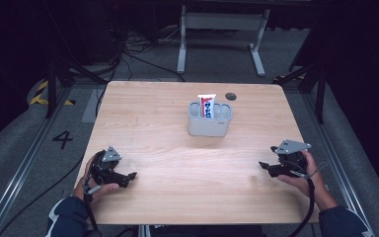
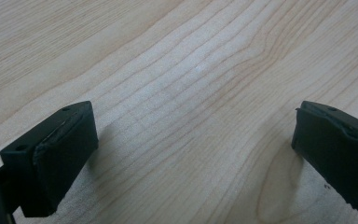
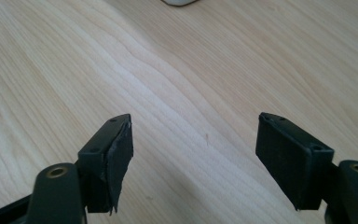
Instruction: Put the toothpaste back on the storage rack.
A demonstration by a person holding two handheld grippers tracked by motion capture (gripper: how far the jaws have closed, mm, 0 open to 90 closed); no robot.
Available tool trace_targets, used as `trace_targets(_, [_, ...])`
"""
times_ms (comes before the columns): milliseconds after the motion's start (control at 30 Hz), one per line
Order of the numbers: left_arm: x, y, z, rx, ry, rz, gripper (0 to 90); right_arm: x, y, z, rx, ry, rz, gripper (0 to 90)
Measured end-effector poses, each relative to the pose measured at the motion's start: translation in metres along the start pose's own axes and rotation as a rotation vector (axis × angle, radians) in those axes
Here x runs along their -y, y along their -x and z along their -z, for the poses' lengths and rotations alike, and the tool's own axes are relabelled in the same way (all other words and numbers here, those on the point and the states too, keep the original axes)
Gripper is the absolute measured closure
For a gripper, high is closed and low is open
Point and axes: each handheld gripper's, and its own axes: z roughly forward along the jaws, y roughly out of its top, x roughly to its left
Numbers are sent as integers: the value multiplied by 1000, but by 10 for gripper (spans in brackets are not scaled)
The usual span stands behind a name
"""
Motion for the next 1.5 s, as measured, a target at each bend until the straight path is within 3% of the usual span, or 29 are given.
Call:
trace_targets(433, [0, 0, 0, 2, -1, 0, 6, 41, 6, 7, -7, -16, -67, 275])
trace_targets(500, [0, 0, 0, 2, 0, 0, 6, 49, 7, 8, -25, -12, -92, 272])
trace_targets(667, [0, 0, 0, 2, 0, 0, 6, 67, 9, 10, -5, -13, -147, 250])
trace_targets(767, [0, 0, 0, 3, -3, -1, 6, 77, 12, 11, -19, 3, -178, 236])
trace_targets(867, [0, 0, 0, 3, 0, 0, 6, 87, 16, 12, -35, 37, -247, 210])
trace_targets(1500, [0, 1, -1, -7, -1, 9, 3, 89, 16, 12, -31, 44, -254, 198])
